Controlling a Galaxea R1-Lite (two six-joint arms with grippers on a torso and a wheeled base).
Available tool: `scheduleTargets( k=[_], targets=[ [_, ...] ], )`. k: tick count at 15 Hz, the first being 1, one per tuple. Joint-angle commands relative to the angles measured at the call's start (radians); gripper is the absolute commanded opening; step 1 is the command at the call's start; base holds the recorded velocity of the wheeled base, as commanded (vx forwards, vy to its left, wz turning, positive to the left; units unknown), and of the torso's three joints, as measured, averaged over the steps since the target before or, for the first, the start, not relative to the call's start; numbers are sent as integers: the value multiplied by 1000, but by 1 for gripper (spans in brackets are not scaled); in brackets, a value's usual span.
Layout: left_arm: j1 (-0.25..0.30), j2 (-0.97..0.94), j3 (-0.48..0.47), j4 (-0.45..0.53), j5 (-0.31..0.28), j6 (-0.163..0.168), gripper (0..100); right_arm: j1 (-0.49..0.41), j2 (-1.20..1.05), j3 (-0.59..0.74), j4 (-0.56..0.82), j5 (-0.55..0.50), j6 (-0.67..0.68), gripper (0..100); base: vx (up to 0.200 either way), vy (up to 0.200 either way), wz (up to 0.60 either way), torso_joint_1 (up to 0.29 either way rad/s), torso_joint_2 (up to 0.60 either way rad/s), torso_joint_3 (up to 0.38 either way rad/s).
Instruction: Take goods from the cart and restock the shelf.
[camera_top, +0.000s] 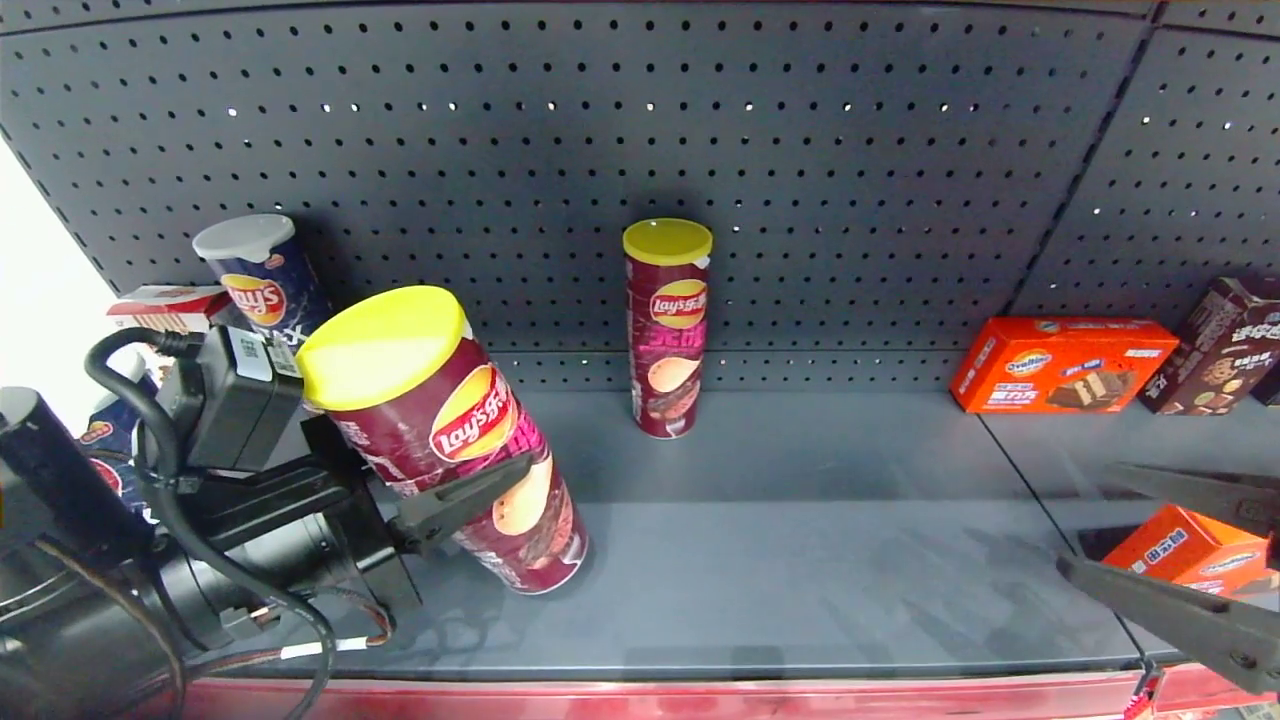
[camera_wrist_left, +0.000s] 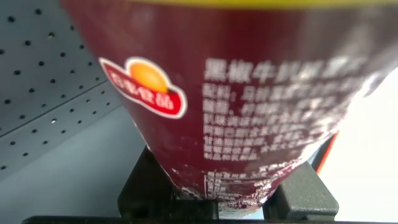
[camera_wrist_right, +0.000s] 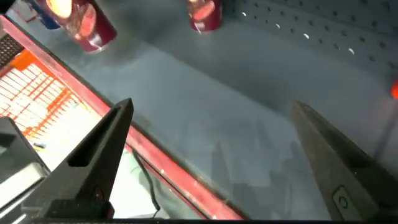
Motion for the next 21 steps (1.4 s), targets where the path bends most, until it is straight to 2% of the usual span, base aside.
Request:
scheduleTargets(
  k=[1, 4, 6, 9, 13, 14, 17, 21],
  targets=[
    [29, 2, -2, 1, -6, 0, 0, -1, 181, -111, -24, 9, 3, 100, 0, 0, 0, 0, 0, 0],
    [50, 4, -2, 1, -9, -17, 0, -38, 383, -249, -168, 47, -3, 100, 0, 0, 0, 0, 0, 0],
    [54, 4, -2, 1, -9, -34, 0, -38, 465, -303, -214, 95, -2, 100, 0, 0, 0, 0, 0, 0],
    [55, 10, -2, 1, -9, -42, 0, -52, 587, -358, -352, 233, -3, 100, 0, 0, 0, 0, 0, 0],
    [55, 16, 3, -1, -9, -42, 0, -52, 705, -368, -516, 439, -8, 100, 0, 0, 0, 0, 0, 0],
    [55, 16, 1, -1, -9, -42, 0, -49, 731, -378, -542, 477, -11, 100, 0, 0, 0, 0, 0, 0],
    [55, 16, 1, -1, -9, -42, 0, -35, 791, -447, -548, 495, -30, 100, 0, 0, 0, 0, 0, 0],
    [54, 16, 6, -1, -9, -42, 0, -35, 873, -540, -548, 577, -59, 100, 0, 0, 0, 0, 0, 0]
  ],
)
